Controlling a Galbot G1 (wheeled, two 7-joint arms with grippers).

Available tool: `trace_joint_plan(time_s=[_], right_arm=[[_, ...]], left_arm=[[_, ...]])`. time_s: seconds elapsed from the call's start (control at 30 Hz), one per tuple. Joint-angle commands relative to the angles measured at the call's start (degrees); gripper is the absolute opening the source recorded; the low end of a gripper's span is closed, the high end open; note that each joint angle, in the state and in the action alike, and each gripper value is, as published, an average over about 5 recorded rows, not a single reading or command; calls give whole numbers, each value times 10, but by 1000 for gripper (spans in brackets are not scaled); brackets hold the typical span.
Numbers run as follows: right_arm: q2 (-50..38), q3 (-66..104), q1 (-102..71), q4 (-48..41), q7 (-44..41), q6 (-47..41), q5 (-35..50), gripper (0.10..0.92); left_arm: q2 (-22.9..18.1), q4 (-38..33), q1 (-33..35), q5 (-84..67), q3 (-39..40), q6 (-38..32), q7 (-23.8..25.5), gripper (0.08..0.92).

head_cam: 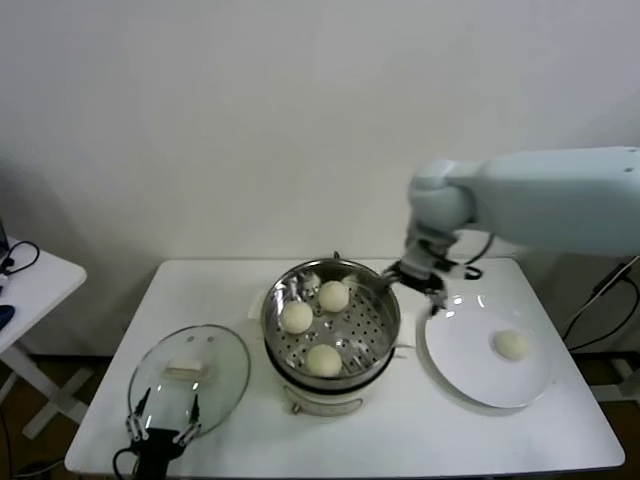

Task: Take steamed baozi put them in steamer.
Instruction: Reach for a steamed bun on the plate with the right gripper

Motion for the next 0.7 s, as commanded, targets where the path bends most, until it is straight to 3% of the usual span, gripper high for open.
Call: trace_joint_plan(time_s=[0.03,0.2,0.4,0.7], right_arm=[[-186,-123,11,-74,-23,-104,46,823],[-215,17,-159,-161,15,-152,-44,823],[-199,174,-325,-258,23,-141,-112,823],[-183,276,-437,-313,28,-118,-170,823]], left_arm=[[0,3,-1,2,0,0,1,823],[-3,6,-1,5,0,0,1,823],[-7,13,2,10,-3,1,0,823],[-14,19,10,20,-5,-3,-5,823]])
